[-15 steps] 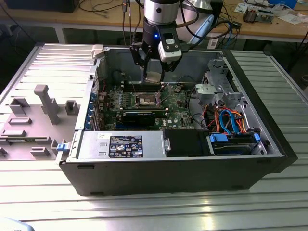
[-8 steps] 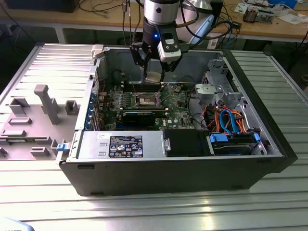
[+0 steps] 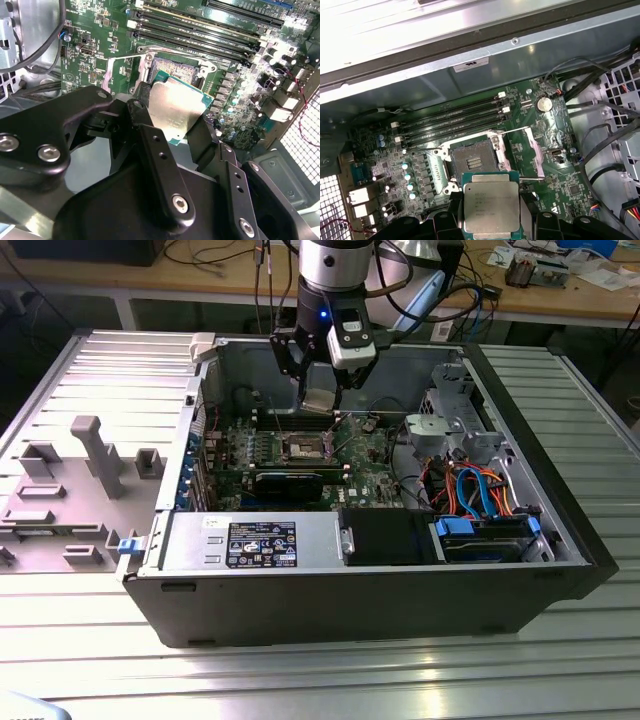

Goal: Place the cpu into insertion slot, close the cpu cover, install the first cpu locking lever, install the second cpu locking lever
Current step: 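Place the cpu into insertion slot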

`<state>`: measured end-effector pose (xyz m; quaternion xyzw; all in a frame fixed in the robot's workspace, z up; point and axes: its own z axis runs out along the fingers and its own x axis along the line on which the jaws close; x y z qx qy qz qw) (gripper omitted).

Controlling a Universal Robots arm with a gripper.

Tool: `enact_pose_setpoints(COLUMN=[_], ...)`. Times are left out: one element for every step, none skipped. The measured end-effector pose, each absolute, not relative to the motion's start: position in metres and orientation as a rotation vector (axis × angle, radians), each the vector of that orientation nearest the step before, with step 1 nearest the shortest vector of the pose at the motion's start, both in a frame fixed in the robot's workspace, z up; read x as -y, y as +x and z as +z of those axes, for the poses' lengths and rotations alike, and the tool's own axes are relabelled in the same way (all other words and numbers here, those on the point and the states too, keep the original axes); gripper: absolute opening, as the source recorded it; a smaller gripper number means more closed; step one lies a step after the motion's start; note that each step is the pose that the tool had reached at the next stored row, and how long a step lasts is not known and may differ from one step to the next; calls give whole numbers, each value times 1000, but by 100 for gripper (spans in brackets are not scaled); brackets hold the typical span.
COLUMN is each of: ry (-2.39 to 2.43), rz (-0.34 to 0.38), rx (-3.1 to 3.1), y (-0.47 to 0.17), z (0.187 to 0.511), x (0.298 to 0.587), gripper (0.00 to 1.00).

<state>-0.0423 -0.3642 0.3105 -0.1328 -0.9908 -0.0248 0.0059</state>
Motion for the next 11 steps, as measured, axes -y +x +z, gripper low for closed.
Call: enact_pose_setpoints(ry=[-417,-420,-421,-423,-424,-425,-426,-428,-429,-430,-432], rz=[-78,-78,-78,-78,-78,-78,-78,-78,-78,-78,-78], rx=[3101,3101,3100,3100,3100,3100,3100,3100,3100,3099,3099], y=[-42,-42,-42,-42,-42,-42,-42,-42,-42,-42,-42], z=[311,310,311,310,310,310,310,310,310,310,310], x=[364,364,364,364,364,364,364,364,364,364,364], gripper=[55,55,55,55,55,55,55,55,55,55,55])
